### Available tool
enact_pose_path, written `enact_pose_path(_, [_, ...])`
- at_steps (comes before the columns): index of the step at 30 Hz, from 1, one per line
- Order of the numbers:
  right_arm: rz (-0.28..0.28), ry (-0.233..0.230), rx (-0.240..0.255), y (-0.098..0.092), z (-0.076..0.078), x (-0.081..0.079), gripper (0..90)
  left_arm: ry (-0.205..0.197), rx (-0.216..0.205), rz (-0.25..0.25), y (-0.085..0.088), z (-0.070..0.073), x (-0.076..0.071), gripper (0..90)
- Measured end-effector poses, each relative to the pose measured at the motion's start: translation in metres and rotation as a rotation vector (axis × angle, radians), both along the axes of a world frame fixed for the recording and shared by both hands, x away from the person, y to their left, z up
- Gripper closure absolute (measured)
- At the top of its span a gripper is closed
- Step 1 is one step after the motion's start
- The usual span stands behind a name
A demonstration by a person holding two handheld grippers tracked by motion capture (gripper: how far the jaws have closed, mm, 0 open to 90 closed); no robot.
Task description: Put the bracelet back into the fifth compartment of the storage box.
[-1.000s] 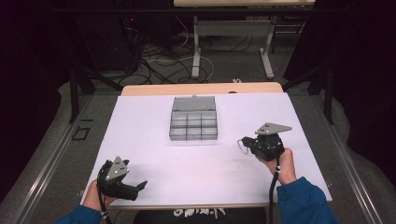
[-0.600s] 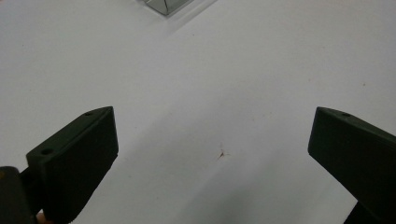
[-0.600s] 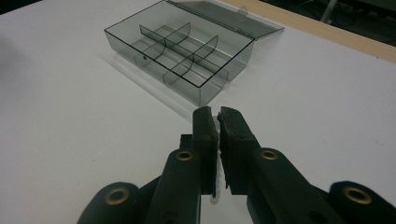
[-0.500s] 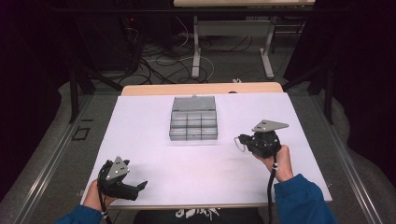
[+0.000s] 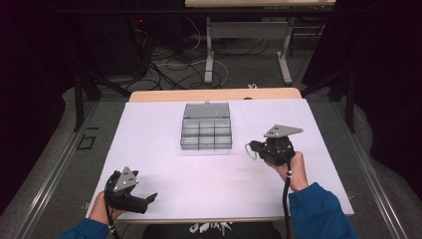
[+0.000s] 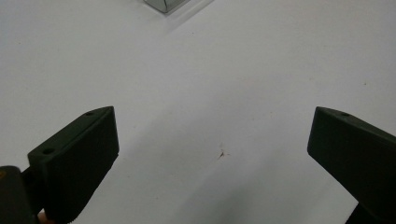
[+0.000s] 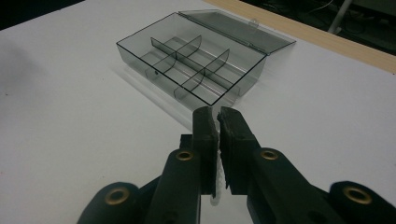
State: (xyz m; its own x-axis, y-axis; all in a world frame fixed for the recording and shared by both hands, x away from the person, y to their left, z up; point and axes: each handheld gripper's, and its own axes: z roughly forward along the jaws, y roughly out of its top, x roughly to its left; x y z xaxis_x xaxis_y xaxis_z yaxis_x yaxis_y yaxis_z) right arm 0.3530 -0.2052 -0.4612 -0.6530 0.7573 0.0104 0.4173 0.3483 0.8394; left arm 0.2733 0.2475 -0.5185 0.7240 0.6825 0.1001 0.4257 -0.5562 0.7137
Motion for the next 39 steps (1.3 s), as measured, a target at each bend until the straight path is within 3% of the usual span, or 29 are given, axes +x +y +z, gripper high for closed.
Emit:
enact_pose_path(13, [0.025, -0.011, 0.007, 0.019, 0.005, 0.011, 85.3, -0.02, 0.007, -0.009, -0.001, 0.0, 0.0, 2.2])
enact_pose_path(17, [0.029, -0.013, 0.006, 0.024, 0.006, 0.014, 85.3, -0.008, 0.002, -0.003, 0.0, 0.0, -0.001, 2.2])
enact_pose_path(39, [0.031, -0.046, 0.041, 0.034, 0.018, 0.03, 85.2, -0.008, 0.012, -0.008, 0.0, 0.0, 0.0, 2.2])
